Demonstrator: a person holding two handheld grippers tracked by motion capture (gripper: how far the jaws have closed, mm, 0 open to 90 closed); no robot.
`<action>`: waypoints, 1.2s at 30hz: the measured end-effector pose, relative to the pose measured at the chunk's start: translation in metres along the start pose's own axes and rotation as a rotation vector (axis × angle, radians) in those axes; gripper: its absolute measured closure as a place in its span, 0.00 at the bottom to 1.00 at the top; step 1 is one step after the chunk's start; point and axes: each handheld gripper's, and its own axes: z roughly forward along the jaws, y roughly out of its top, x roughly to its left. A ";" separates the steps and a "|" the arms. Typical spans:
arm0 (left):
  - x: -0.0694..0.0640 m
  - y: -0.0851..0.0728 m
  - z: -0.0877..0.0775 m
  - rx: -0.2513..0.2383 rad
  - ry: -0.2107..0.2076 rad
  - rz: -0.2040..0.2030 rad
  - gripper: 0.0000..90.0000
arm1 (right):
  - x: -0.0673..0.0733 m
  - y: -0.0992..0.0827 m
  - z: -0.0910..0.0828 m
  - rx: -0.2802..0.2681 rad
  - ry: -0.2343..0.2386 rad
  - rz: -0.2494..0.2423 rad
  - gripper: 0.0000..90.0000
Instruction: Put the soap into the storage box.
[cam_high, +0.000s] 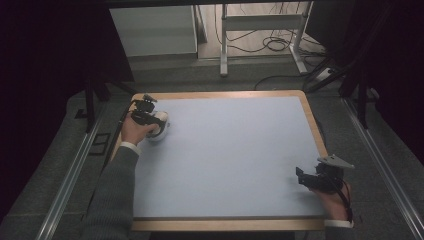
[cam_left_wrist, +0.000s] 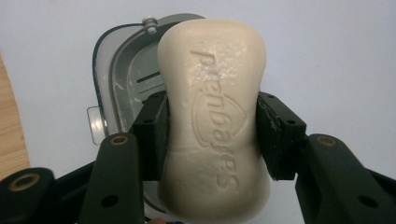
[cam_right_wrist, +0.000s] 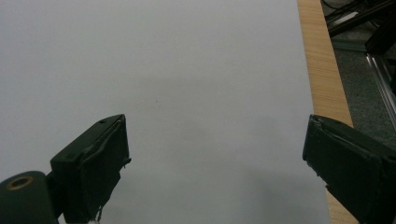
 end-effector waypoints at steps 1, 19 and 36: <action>0.001 0.000 0.001 -0.001 0.005 -0.004 0.55 | 0.000 0.000 0.000 0.001 0.000 0.001 0.08; 0.003 -0.006 0.004 -0.048 -0.037 -0.033 0.46 | 0.000 -0.001 0.001 0.006 -0.001 -0.002 0.08; -0.020 -0.016 -0.026 -0.160 -0.097 0.063 0.33 | 0.000 0.000 0.000 -0.002 -0.002 -0.003 0.08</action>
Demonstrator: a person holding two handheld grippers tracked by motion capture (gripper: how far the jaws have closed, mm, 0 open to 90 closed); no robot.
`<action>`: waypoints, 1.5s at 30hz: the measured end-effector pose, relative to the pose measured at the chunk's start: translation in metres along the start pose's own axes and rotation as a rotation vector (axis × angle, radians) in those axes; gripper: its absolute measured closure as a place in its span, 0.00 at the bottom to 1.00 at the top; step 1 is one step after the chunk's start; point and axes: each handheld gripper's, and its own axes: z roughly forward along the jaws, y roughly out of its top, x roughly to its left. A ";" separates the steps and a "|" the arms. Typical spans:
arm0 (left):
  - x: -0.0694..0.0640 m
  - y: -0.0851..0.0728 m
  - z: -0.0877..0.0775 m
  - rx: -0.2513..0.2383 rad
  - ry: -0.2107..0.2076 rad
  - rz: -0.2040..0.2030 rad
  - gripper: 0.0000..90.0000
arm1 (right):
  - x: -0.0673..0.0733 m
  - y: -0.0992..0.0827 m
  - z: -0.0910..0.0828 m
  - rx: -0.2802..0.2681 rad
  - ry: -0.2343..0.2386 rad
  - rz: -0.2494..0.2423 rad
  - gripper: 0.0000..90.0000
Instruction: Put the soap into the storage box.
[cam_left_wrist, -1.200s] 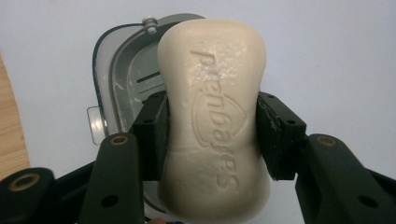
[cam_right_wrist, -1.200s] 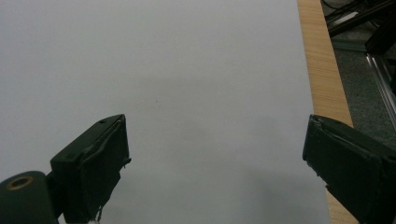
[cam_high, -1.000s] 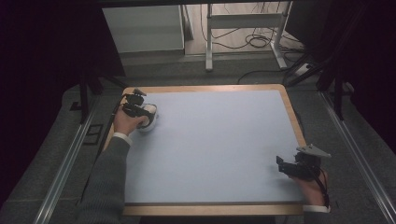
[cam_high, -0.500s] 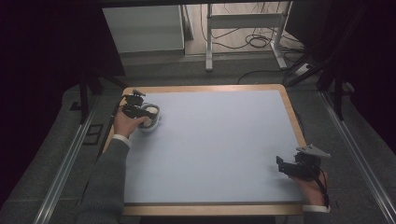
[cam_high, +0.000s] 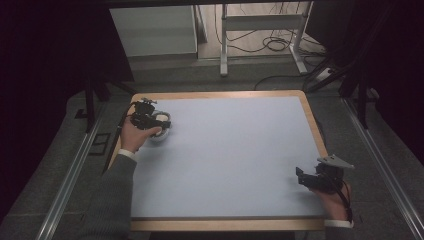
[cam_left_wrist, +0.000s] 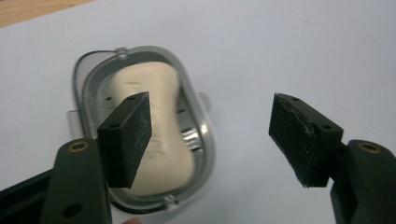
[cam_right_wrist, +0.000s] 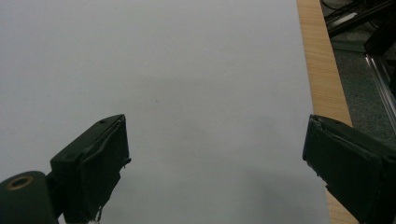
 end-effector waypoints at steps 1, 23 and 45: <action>-0.006 -0.003 -0.003 -0.001 -0.024 0.027 0.33 | 0.000 0.000 0.000 0.000 0.001 0.000 0.08; -0.054 -0.077 -0.019 -0.084 -0.201 0.127 0.29 | 0.006 0.003 -0.005 -0.041 0.005 -0.021 0.08; -0.069 -0.115 -0.013 -0.068 -0.211 0.118 0.27 | 0.015 0.006 -0.004 -0.063 0.018 -0.054 0.08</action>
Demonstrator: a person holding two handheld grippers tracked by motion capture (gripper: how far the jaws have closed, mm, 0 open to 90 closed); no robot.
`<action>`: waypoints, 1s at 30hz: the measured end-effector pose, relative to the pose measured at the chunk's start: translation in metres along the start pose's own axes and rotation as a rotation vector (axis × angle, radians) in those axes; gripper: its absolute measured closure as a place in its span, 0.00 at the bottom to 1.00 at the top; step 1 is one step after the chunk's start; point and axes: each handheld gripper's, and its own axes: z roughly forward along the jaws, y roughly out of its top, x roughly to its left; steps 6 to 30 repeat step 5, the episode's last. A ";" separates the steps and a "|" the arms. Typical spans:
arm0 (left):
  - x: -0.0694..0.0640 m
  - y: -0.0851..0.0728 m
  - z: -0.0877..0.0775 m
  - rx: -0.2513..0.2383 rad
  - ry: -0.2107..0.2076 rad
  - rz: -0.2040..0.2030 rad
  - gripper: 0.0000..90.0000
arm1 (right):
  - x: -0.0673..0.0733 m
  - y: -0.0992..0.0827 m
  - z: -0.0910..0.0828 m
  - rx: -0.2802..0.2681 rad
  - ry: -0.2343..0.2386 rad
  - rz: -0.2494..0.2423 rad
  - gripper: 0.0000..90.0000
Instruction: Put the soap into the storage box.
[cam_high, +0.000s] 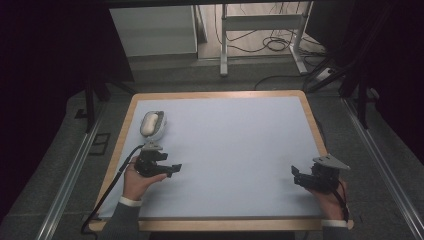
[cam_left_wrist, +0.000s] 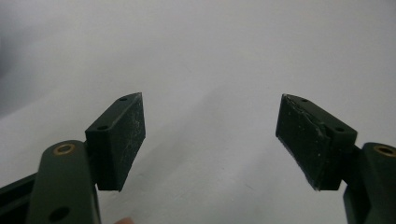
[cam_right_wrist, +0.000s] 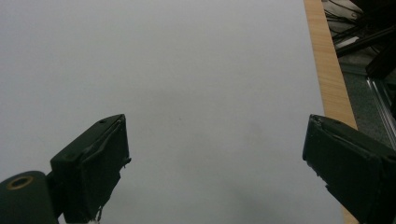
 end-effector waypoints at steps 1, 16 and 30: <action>0.000 0.000 0.000 0.001 0.005 -0.003 0.27 | 0.001 0.000 0.000 -0.007 0.004 -0.001 0.08; 0.003 -0.001 -0.001 -0.002 0.015 -0.009 0.27 | 0.006 0.004 0.000 -0.028 0.033 -0.003 0.08; 0.003 -0.001 -0.001 -0.002 0.015 -0.009 0.27 | 0.006 0.004 0.000 -0.028 0.033 -0.003 0.08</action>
